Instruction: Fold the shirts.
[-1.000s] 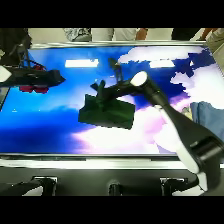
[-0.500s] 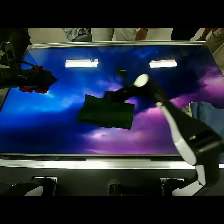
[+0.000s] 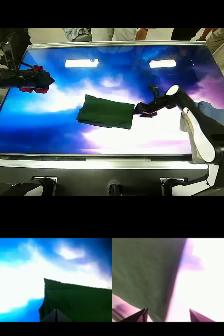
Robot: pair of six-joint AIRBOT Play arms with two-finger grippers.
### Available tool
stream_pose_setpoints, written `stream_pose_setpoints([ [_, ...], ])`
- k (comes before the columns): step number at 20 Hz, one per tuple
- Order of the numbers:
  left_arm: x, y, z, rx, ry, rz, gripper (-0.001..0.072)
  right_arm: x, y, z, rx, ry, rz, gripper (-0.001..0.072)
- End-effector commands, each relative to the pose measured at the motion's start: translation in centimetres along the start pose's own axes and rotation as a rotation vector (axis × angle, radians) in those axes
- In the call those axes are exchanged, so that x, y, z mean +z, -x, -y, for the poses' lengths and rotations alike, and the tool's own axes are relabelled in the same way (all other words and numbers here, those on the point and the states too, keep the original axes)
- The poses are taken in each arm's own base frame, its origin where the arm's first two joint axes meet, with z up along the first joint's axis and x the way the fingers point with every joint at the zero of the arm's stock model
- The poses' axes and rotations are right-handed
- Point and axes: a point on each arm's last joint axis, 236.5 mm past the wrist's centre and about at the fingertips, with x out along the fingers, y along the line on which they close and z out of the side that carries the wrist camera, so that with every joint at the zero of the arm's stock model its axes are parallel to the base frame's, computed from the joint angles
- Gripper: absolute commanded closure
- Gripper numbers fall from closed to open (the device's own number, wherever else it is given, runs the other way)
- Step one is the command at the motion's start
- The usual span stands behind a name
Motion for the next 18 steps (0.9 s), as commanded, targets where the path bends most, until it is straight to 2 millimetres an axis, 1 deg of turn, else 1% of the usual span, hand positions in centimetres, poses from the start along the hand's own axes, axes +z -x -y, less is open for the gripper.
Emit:
stream_pose_setpoints([
  [1,0.0,0.0,0.0,0.002,-0.001,0.0,0.0679,0.4,-3.5,-1.0,0.099,-0.084,0.063,0.0125],
  [2,0.0,0.0,0.0,0.002,-0.001,0.0,0.0678,0.2,-4.3,-1.1,0.097,-0.083,0.056,0.0159],
  [3,0.0,0.0,-0.1,0.002,0.0,0.0,0.0678,0.5,-4.9,-1.3,0.098,-0.086,0.064,0.0239],
  [4,0.0,0.0,0.0,0.002,-0.001,0.0,0.0678,1.1,-4.9,-1.6,0.104,-0.069,0.09,0.0404],
  [5,0.0,0.0,-0.1,0.002,-0.001,0.0,0.0678,1.6,-4.5,-2.3,0.13,-0.025,0.111,0.0672],
  [6,0.0,0.0,-0.1,0.003,-0.001,0.0,0.0678,2.1,-3.6,-2.9,0.15,0.034,0.126,0.0671],
  [7,0.0,-0.1,-0.1,0.003,0.0,-0.001,0.0678,2.7,-2.1,-3.5,0.157,0.115,0.137,0.0671],
  [8,0.0,-0.2,-0.1,0.003,0.0,-0.003,0.0678,3.3,0.0,-4.1,0.158,0.175,0.152,0.0671],
  [9,-0.1,-0.2,-0.2,0.003,0.0,-0.004,0.0678,4.0,2.9,-4.4,0.136,0.225,0.175,0.0671],
  [10,-0.1,-0.4,-0.2,0.003,0.001,-0.008,0.0678,4.8,6.3,-4.2,0.096,0.254,0.205,0.0671],
  [12,-0.2,-0.7,-0.3,0.004,0.003,-0.014,0.0678,5.8,13.6,-2.7,-0.011,0.247,0.28,0.0672],
  [13,-0.2,-0.8,-0.4,0.004,0.004,-0.016,0.0678,5.9,17.7,-1.7,-0.068,0.233,0.324,0.0672],
  [15,-0.2,-0.9,-0.4,0.004,0.004,-0.014,0.0678,5.1,24.7,0.2,-0.162,0.203,0.406,0.0672],
  [17,-0.2,-1.0,-0.4,0.005,0.005,-0.017,0.0678,4.1,30.3,2.4,-0.236,0.149,0.49,0.0672],
  [18,-0.2,-1.0,-0.4,0.005,0.005,-0.018,0.0678,3.7,32.6,3.3,-0.261,0.123,0.532,0.0672],
])
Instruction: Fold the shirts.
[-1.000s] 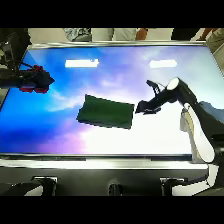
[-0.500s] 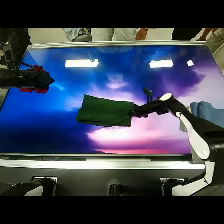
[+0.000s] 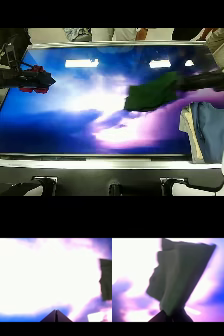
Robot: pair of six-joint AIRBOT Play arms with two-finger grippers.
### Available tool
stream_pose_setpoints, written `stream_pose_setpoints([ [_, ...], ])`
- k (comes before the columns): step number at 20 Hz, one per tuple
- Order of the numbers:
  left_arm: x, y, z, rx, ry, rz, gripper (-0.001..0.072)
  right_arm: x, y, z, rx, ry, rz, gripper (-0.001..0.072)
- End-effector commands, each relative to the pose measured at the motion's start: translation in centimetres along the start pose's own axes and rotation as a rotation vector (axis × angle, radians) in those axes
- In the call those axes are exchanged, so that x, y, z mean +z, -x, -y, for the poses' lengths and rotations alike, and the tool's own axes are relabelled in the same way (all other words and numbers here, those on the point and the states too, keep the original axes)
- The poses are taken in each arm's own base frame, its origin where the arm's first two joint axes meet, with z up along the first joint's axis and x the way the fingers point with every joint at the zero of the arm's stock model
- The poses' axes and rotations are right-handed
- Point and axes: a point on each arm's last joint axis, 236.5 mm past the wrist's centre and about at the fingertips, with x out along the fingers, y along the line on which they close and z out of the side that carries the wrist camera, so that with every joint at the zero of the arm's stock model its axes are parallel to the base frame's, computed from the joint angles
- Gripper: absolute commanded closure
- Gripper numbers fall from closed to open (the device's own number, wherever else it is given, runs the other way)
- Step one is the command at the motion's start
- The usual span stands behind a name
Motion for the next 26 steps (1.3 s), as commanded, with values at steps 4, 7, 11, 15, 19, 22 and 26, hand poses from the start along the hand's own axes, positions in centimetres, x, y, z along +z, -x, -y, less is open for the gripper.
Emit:
stream_pose_setpoints([
  [4,-0.2,-0.3,-0.1,0.001,-0.002,-0.007,0.0678,1.2,13.8,8.2,-0.25,-0.142,0.198,0.0671],
  [7,-0.2,-0.3,-0.1,0.001,-0.002,-0.007,0.0678,1.3,17.3,10.6,-0.316,-0.191,0.27,0.0671],
  [11,-0.2,-0.3,-0.1,0.001,-0.017,-0.007,0.0678,2.1,23.2,13.0,-0.393,-0.286,0.422,0.0671],
  [15,-0.2,-0.3,-0.1,0.001,-0.028,-0.007,0.0678,-1.9,26.8,12.8,-0.403,-0.367,0.355,0.067],
  [19,-0.2,-0.3,-0.1,0.001,-0.028,-0.007,0.0678,-11.3,28.3,14.6,-0.507,-0.526,0.082,0.0671],
  [22,-0.2,-0.2,-0.1,0.001,-0.028,-0.007,0.0678,-14.9,29.1,16.6,-0.644,-0.589,-0.042,0.0671],
  [26,-0.2,-0.2,-0.1,0.001,-0.027,-0.007,0.0678,-20.3,23.2,17.1,-0.566,-0.65,-0.295,0.0671],
])
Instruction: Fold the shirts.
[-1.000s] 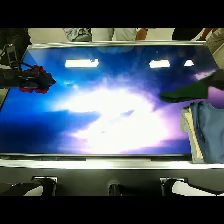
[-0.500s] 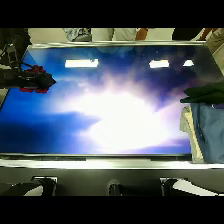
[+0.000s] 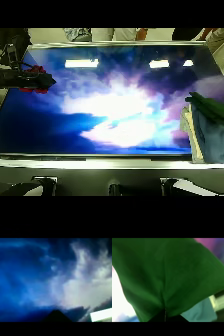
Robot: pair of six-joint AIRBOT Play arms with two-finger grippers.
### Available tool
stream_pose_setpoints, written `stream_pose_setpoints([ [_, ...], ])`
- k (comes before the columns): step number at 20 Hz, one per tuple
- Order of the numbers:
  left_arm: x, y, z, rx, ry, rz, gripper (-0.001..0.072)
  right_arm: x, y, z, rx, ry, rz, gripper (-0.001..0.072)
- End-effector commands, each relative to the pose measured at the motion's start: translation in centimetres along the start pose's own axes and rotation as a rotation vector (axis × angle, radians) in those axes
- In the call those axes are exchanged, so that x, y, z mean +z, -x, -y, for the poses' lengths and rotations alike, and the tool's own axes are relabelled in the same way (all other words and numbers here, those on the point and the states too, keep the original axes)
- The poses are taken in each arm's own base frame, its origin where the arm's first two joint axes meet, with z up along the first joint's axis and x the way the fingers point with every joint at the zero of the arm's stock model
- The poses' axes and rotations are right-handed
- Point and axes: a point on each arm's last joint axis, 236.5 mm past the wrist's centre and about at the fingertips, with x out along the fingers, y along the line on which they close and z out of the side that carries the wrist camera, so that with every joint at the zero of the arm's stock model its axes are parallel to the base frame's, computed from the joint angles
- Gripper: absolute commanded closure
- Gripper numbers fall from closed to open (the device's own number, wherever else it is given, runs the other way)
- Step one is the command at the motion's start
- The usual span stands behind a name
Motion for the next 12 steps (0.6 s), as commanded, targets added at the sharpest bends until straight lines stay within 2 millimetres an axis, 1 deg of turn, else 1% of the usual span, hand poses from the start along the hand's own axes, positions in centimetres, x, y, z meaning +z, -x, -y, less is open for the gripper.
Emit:
stream_pose_setpoints([
  [1,0.0,0.0,0.0,0.0,0.0,-0.001,0.0678,-5.7,-4.5,2.3,-0.107,-0.008,-0.275,0.0671],
  [2,0.0,0.0,0.0,0.0,0.0,-0.001,0.0678,-7.7,-5.5,3.2,-0.147,-0.001,-0.361,0.0671],
  [3,0.0,0.0,0.0,0.0,0.0,-0.001,0.0678,-9.1,-6.2,3.9,-0.17,-0.001,-0.423,0.0672],
  [4,0.0,0.0,0.0,0.0,0.0,0.0,0.0678,-10.4,-6.9,4.5,-0.183,-0.011,-0.47,0.0672],
  [5,0.0,0.0,0.0,0.0,0.0,0.0,0.0678,-11.2,-7.4,5.3,-0.206,-0.014,-0.496,0.0672],
  [7,0.0,0.0,0.0,0.0,0.0,0.0,0.0678,-11.7,-7.8,6.6,-0.255,-0.002,-0.515,0.0672],
  [10,0.3,0.0,0.0,-0.002,0.002,0.015,0.0678,-11.8,-8.7,6.7,-0.252,-0.008,-0.509,0.067],
  [11,0.5,0.0,0.1,-0.005,0.004,0.02,0.0678,-11.9,-8.9,6.7,-0.254,-0.016,-0.514,0.0643],
  [12,0.5,0.0,0.1,-0.006,0.004,0.019,0.0678,-11.9,-9.0,6.8,-0.257,-0.015,-0.512,0.0409],
])
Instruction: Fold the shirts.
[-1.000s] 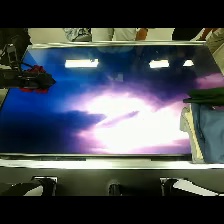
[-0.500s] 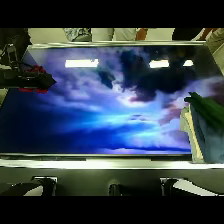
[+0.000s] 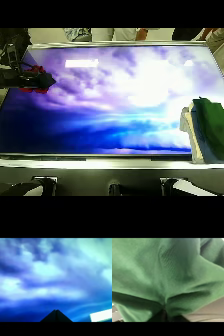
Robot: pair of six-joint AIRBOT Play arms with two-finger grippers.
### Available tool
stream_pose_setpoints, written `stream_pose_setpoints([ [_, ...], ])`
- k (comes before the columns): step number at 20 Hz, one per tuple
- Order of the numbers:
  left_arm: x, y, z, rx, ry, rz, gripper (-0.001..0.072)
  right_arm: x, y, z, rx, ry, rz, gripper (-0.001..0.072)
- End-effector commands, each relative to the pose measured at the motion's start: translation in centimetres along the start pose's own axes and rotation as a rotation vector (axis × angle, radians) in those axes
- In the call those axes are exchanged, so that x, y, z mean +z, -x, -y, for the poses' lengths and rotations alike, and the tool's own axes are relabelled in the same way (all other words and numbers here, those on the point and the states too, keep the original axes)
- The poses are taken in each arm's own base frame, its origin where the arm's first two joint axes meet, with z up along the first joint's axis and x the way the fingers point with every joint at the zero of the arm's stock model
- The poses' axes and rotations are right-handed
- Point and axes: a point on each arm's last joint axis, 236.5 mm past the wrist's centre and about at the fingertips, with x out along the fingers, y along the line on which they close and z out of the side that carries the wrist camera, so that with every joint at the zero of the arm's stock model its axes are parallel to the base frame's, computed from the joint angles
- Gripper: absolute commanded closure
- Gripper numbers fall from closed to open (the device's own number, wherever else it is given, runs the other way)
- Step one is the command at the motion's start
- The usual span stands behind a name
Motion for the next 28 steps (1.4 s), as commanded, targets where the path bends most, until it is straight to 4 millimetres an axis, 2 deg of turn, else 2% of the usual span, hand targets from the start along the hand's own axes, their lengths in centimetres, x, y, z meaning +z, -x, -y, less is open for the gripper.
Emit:
stream_pose_setpoints([
  [1,0.2,0.0,0.1,-0.004,0.003,0.009,0.0678,0.0,-0.8,0.7,-0.033,0.001,-0.003,0.0073],
  [2,0.2,0.0,0.1,-0.004,0.002,0.01,0.0678,0.3,-0.4,0.9,-0.045,0.028,0.016,0.0043],
  [3,0.5,0.3,0.3,-0.009,0.002,0.016,0.0678,0.8,0.4,1.4,-0.068,0.05,0.049,0.0044],
  [4,1.0,1.0,1.1,-0.032,0.002,0.031,0.0679,1.7,2.1,1.9,-0.094,0.077,0.11,0.0045],
  [5,2.6,2.3,2.3,-0.065,-0.001,0.077,0.0679,3.2,4.8,2.3,-0.135,0.085,0.205,0.0052],
  [6,4.6,3.8,3.3,-0.071,-0.029,0.14,0.0679,5.5,8.3,2.1,-0.178,0.108,0.341,0.0121],
  [7,7.0,5.5,3.3,-0.021,-0.091,0.225,0.0681,8.3,12.9,0.5,-0.219,0.156,0.522,0.0135],
  [8,9.0,6.8,2.3,0.081,-0.143,0.291,0.0682,10.6,17.7,-2.4,-0.248,0.226,0.704,0.0136],
  [9,10.0,7.4,0.3,0.22,-0.161,0.309,0.0682,12.5,22.6,-6.8,-0.265,0.321,0.902,0.0136],
  [10,9.7,7.2,-1.9,0.338,-0.167,0.275,0.0681,13.3,26.0,-12.0,-0.249,0.42,1.043,0.0129],
  [11,8.3,6.0,-3.7,0.414,-0.171,0.192,0.0677,13.1,27.4,-18.3,-0.185,0.521,1.122,0.0126],
  [12,5.9,4.2,-4.6,0.427,-0.149,0.075,0.0616,11.8,26.5,-23.9,-0.095,0.6,1.104,0.0095],
  [13,2.6,2.3,-5.8,0.446,-0.104,-0.079,0.0319,10.3,24.2,-29.3,-0.036,0.709,1.037,0.0072],
  [14,-1.5,0.8,-6.9,0.472,-0.033,-0.246,0.0057,8.7,20.9,-33.4,-0.018,0.824,0.945,0.0062],
  [15,-5.1,-0.3,-7.6,0.489,0.007,-0.385,0.0011,7.1,16.4,-36.5,-0.01,0.924,0.808,0.0063],
  [16,-8.5,-1.5,-7.6,0.474,0.015,-0.488,0.002,5.4,11.9,-38.2,-0.004,0.996,0.661,0.0064],
  [17,-11.1,-2.5,-7.2,0.442,0.022,-0.534,0.0039,3.6,7.4,-39.1,0.005,1.046,0.504,0.0075],
  [18,-13.1,-3.3,-6.4,0.4,0.029,-0.543,0.0039,2.1,4.0,-39.5,0.019,1.079,0.39,0.011],
  [19,-14.4,-4.0,-5.6,0.362,0.027,-0.515,0.0039,1.3,1.8,-39.5,0.021,1.101,0.322,0.0119],
  [21,-15.2,-4.6,-5.0,0.339,0.024,-0.438,0.0039,1.3,0.3,-39.4,0.019,1.096,0.308,0.0109],
  [22,-15.3,-4.6,-4.7,0.333,0.016,-0.427,0.0039,1.7,0.4,-39.3,0.005,1.09,0.319,0.0074],
  [28,-15.1,-4.6,-4.5,0.331,0.012,-0.425,0.0039,1.9,0.4,-38.7,-0.02,1.088,0.311,0.0084],
])
